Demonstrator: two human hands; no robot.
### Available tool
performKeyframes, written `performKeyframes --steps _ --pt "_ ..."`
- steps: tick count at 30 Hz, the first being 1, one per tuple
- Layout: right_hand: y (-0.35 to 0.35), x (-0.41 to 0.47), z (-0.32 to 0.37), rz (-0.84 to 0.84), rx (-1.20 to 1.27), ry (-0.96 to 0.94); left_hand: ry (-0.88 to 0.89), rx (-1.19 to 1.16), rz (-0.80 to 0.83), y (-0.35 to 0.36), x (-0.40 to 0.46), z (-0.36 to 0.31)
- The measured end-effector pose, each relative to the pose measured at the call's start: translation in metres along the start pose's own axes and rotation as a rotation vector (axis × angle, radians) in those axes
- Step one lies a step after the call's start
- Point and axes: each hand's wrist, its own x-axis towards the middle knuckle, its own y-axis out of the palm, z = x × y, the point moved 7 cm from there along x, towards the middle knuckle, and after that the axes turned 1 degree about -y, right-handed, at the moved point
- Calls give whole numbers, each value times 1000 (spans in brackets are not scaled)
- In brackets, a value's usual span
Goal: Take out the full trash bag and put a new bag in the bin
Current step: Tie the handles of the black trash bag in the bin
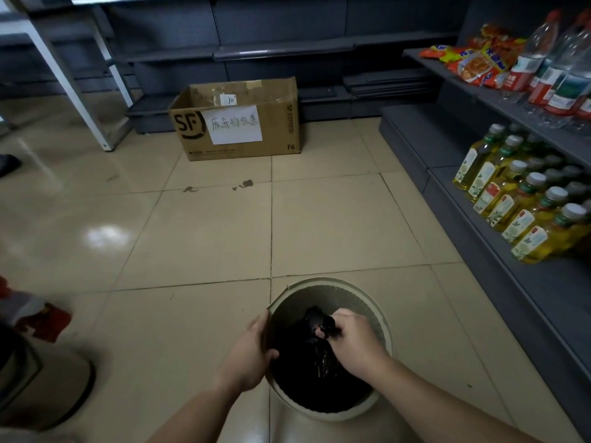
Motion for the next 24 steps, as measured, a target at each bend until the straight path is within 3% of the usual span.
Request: performKeyframes --steps 12,24 --pt "-10 -1 13 -4 -3 20 44 -24 15 13 4 14" --pt "-69 -5 88 -90 -36 23 -102 -149 150 5 0 1"
